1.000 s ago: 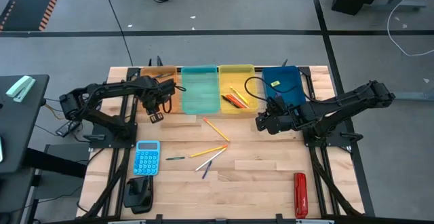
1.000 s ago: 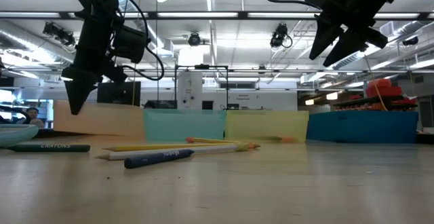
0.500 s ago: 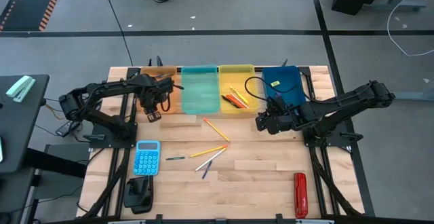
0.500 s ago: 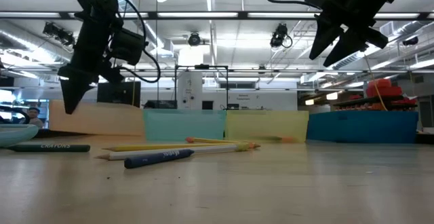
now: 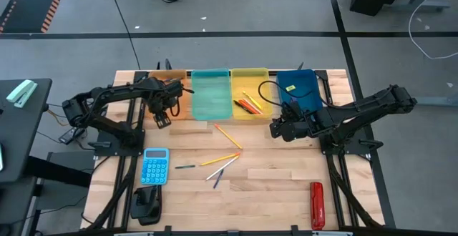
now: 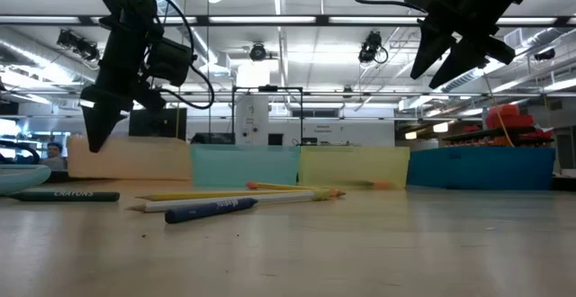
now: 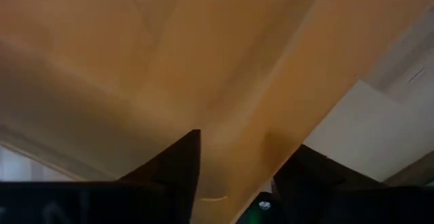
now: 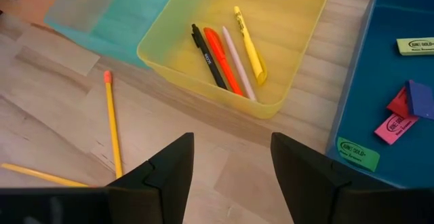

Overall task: Sort crayons/erasers/pens/pencils in bins
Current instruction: Adjust the orange bin, then put the dark green crayon into the orange bin

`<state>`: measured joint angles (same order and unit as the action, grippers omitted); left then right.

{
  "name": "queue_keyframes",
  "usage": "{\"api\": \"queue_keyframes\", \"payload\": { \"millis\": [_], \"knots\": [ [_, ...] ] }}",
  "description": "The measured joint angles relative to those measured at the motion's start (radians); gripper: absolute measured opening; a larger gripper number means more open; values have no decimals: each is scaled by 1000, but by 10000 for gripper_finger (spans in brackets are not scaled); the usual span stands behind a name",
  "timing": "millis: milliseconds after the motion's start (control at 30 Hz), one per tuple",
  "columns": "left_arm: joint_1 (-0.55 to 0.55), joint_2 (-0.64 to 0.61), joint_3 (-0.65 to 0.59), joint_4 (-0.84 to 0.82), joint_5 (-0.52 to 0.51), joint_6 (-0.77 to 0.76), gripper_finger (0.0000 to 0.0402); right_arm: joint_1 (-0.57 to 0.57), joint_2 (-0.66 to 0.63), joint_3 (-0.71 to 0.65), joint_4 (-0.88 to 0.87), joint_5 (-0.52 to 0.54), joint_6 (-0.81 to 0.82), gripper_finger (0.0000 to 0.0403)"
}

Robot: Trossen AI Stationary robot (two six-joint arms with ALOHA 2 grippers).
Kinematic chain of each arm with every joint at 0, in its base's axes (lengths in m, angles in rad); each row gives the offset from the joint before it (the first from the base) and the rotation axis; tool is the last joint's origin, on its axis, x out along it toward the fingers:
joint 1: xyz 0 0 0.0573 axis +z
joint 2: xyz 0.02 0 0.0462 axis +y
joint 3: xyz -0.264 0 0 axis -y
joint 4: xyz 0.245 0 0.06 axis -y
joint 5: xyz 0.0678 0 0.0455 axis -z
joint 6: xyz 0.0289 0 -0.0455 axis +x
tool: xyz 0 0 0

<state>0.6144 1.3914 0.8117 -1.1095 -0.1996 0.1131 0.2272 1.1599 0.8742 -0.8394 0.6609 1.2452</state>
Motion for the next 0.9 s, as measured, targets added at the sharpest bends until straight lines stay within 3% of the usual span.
{"api": "queue_keyframes", "payload": {
  "millis": [200, 367, 633, 900],
  "knots": [
    [0, 0, 0, -9, 11, 1, 242, 0, 0, 0, 0, 0, 0, 205],
    [0, 0, 1, -49, 16, 3, 268, 0, 0, 0, 0, 0, 0, 205],
    [-1, 0, 111, -138, 23, -25, 258, 0, 0, 0, 0, 0, 0, 205],
    [-97, -85, 299, -119, 173, -128, 230, 0, 0, 0, 0, 0, 0, 205]
  ]
}}
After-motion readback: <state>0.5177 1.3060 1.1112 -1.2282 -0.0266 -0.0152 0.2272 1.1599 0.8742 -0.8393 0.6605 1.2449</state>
